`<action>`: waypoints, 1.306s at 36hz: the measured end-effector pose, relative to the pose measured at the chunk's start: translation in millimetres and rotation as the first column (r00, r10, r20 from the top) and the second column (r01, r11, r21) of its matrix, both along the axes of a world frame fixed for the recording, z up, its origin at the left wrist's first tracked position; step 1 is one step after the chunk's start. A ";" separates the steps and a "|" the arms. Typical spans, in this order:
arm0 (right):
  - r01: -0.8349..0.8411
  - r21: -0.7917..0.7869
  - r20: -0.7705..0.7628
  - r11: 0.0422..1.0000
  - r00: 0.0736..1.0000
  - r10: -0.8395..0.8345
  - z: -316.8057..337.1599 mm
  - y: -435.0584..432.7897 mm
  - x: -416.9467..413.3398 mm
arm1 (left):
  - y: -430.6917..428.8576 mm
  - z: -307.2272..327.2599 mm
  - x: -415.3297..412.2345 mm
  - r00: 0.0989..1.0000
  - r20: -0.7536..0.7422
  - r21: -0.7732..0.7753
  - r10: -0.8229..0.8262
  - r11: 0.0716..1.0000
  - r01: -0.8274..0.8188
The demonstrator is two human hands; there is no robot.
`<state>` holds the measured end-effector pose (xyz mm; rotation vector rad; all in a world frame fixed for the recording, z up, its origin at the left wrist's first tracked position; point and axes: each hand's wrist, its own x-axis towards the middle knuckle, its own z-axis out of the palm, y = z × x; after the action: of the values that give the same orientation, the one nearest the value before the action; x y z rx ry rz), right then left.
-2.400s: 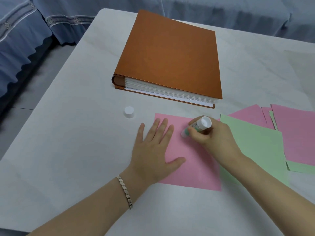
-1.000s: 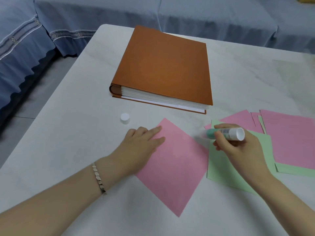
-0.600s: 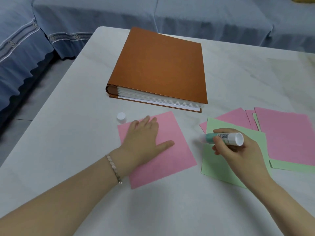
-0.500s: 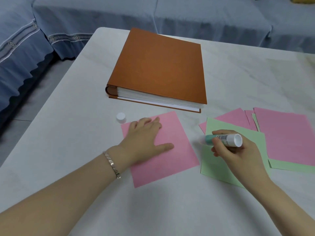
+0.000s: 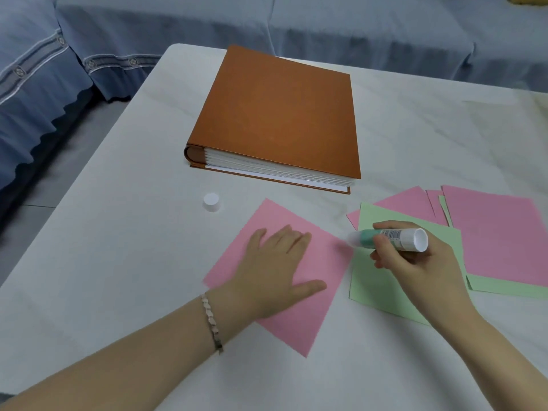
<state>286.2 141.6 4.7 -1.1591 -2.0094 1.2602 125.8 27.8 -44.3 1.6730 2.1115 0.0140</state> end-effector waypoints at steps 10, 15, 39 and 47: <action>0.059 -0.053 0.018 0.997 0.998 -0.058 -4.5 -3.4 6.4 | 23.6 14.7 -37.6 0.996 0.059 0.129 -0.062 0.990 0.054; 0.049 -0.087 0.056 0.995 0.997 -0.045 -11.5 -7.1 0.1 | -11.8 11.4 -32.3 0.997 0.049 0.046 0.057 0.997 -0.059; -0.246 -0.015 0.232 0.969 0.942 0.243 -35.8 -32.0 -36.5 | -28.6 -2.7 -39.6 0.994 -0.073 -0.088 0.082 0.992 -0.089; -0.117 -0.010 0.214 0.993 0.970 0.117 -35.0 -5.6 -30.2 | -29.0 -2.8 -40.6 0.995 -0.051 -0.105 0.088 0.990 -0.093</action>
<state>256.0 135.9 -30.2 -1.2365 -2.2655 1.2324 85.3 -1.2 -47.1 1.5288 2.1802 -0.1093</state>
